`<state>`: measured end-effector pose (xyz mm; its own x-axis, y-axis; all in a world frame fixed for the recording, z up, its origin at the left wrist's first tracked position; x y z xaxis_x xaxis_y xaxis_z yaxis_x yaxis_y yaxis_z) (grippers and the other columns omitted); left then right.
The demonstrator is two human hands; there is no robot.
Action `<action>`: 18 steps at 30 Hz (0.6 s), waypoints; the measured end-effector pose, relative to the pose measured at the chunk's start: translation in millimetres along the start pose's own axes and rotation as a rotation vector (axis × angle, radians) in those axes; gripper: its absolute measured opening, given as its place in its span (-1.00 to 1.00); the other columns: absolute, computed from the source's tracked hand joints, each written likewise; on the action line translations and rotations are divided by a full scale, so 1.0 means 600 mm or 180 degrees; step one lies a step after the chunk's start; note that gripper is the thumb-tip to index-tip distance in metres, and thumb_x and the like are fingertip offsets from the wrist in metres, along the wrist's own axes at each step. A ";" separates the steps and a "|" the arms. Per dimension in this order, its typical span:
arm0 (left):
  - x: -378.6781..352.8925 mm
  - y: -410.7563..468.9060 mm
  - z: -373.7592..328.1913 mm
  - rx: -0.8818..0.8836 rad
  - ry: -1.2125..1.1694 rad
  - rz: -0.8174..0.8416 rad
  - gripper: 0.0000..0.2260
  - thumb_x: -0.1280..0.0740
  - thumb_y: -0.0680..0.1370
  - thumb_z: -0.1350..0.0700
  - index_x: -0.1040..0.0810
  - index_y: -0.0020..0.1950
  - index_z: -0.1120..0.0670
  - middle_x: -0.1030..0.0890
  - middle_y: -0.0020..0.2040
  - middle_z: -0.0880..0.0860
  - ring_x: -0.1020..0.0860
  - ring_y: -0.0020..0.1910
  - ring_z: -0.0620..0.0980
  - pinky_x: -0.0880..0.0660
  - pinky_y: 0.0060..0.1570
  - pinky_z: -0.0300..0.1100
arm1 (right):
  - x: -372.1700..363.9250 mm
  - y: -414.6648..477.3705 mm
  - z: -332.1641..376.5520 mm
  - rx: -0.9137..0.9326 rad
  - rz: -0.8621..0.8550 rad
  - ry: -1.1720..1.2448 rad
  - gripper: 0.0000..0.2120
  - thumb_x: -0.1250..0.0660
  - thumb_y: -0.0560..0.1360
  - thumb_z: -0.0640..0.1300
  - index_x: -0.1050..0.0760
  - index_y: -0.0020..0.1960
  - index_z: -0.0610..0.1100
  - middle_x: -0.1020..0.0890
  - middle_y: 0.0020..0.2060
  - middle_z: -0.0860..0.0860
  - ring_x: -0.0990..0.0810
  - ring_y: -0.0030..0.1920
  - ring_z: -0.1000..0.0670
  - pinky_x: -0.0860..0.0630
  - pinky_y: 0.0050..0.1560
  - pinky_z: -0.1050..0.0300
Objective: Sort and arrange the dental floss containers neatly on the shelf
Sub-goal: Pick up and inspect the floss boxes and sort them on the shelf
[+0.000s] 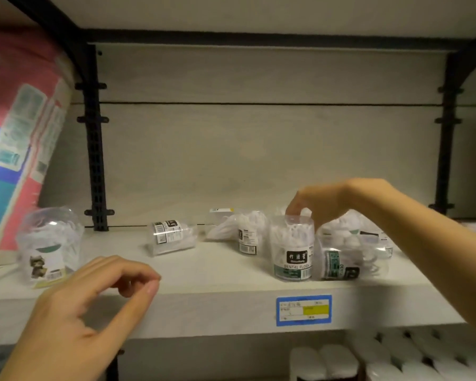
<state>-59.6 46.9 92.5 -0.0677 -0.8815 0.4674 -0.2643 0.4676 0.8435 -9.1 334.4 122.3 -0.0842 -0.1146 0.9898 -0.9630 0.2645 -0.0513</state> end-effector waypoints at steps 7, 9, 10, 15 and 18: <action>-0.001 0.026 -0.011 0.0036 -0.0094 -0.0281 -0.78 -0.24 0.39 -0.25 -0.54 -0.06 -0.22 -0.58 -0.15 -0.19 -0.52 -0.17 -0.26 -0.40 -0.14 -0.48 | 0.154 -0.074 -0.008 -0.0099 -0.1895 0.0120 -0.60 -0.37 0.45 -0.10 -0.46 0.28 -0.11 -0.58 0.16 -0.04 -0.57 0.10 -0.05 -0.49 0.15 0.04; -0.004 0.047 -0.021 0.0095 -0.0227 -0.0351 -0.78 -0.23 0.37 -0.18 -0.53 -0.02 -0.24 -0.58 -0.12 -0.22 -0.52 -0.15 -0.26 -0.40 -0.14 -0.50 | 0.188 -0.112 0.006 0.0067 -0.2372 0.0628 -0.60 -0.33 0.46 -0.08 -0.44 0.29 -0.11 -0.59 0.14 -0.04 -0.60 0.05 -0.01 -0.54 0.07 0.11; -0.008 0.060 -0.025 0.0202 -0.0385 -0.0327 -0.75 -0.21 0.36 -0.20 -0.52 0.00 -0.26 -0.58 -0.08 -0.24 -0.53 -0.11 -0.25 -0.40 -0.13 -0.52 | 0.191 -0.123 0.015 0.0194 -0.2377 0.1040 -0.61 -0.33 0.46 -0.07 -0.45 0.27 -0.09 -0.61 0.11 -0.02 -0.62 0.00 0.02 -0.57 0.03 0.14; -0.077 0.117 -0.046 0.0894 -0.1851 0.0286 -0.54 -0.33 0.34 -0.34 -0.42 0.19 -0.26 -0.57 0.09 -0.31 -0.56 0.02 -0.33 -0.46 -0.08 -0.47 | 0.139 -0.139 0.100 0.0742 -0.1540 0.2046 -0.58 -0.34 0.30 0.06 -0.51 0.15 0.01 -0.67 -0.03 0.08 -0.65 -0.05 0.10 -0.58 0.03 0.17; -0.105 0.132 -0.062 0.1067 -0.2574 0.0488 -0.50 -0.36 0.28 -0.11 -0.52 0.19 0.00 -0.67 0.05 -0.05 -0.65 -0.06 -0.16 -0.56 -0.10 -0.36 | 0.116 -0.135 0.135 0.0868 -0.1267 0.1969 -0.54 -0.35 0.29 0.08 -0.51 0.17 0.01 -0.67 0.01 0.07 -0.65 0.00 0.08 -0.57 0.08 0.10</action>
<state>-40.3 141.7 139.7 -0.7508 -0.6472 0.1319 -0.4557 0.6521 0.6059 42.6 227.5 184.3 0.3612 0.4240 0.8305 -0.9264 0.0619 0.3713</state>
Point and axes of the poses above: each hand's wrist, its own y-axis towards the middle knuckle, its own x-axis out of the back of the hand, z = x × y, the point moved 10 cm from there along y, towards the middle knuckle
